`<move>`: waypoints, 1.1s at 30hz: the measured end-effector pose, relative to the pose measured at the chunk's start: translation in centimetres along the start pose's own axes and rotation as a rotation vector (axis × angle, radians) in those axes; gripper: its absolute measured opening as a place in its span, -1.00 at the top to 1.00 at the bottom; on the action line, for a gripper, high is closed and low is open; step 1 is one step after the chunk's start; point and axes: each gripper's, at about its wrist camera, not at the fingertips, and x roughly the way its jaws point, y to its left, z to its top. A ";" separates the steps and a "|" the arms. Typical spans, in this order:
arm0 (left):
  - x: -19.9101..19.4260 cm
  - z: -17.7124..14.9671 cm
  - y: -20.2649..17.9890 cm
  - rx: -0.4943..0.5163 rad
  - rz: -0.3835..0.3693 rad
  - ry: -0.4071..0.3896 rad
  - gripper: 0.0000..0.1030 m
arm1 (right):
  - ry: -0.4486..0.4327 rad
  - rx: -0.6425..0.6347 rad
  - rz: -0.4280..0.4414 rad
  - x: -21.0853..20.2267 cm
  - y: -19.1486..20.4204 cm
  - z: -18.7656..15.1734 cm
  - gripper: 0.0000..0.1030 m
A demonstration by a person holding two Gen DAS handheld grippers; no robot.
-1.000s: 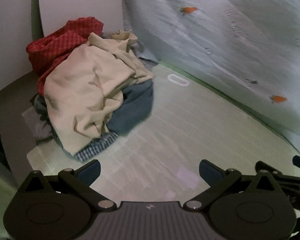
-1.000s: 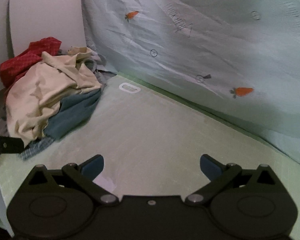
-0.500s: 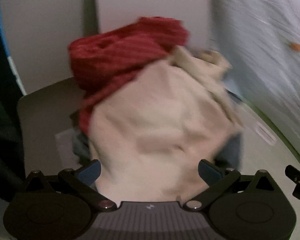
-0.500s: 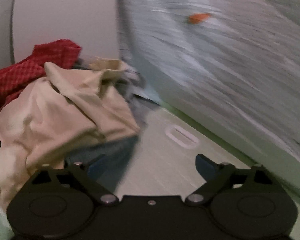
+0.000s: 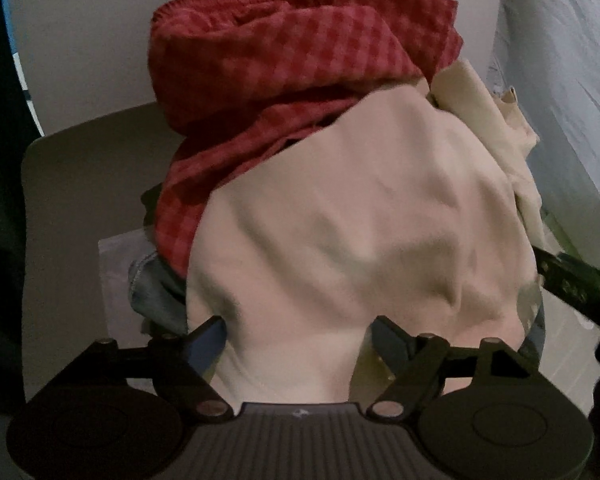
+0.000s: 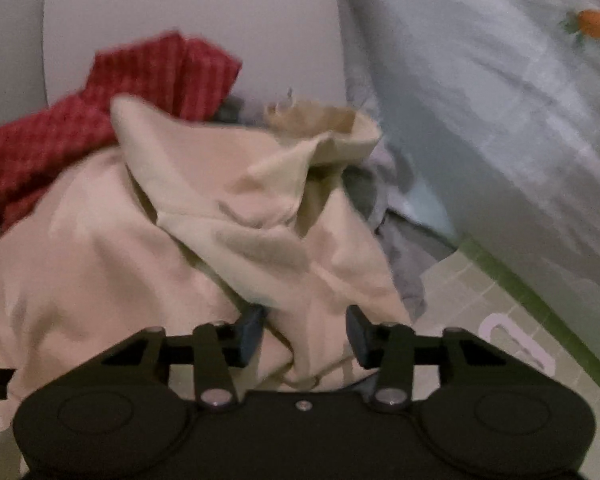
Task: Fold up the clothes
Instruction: 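Reach into the pile and grasp the beige shirt with both grippers, then carry the beige shirt onto the mat with both grippers and lay it down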
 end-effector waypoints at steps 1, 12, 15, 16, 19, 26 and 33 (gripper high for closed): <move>-0.1 -0.1 0.0 -0.004 -0.001 0.001 -0.55 | 0.024 -0.015 0.004 0.6 0.1 -0.1 0.01; -2.8 -0.9 0.9 -0.023 -0.067 -0.004 0.37 | -0.114 0.073 -0.080 -6.6 -2.8 -3.1 0.92; -4.1 -1.3 0.9 -0.013 -0.101 -0.006 0.50 | -0.147 0.130 -0.125 -11.0 -4.2 -5.1 0.92; -4.5 -1.5 0.9 -0.010 -0.113 -0.006 0.50 | -0.158 0.141 -0.147 -12.9 -4.6 -6.2 0.92; -5.9 -2.1 0.5 0.007 -0.154 -0.004 0.50 | -0.168 0.163 -0.224 -17.7 -5.4 -9.7 0.92; -10.0 -7.0 -5.1 0.192 -0.327 0.031 0.52 | -0.113 0.287 -0.464 -31.5 -8.0 -21.3 0.92; -16.3 -15.7 -12.6 0.411 -0.523 0.084 0.52 | 0.029 0.461 -0.793 -47.1 -10.1 -35.7 0.92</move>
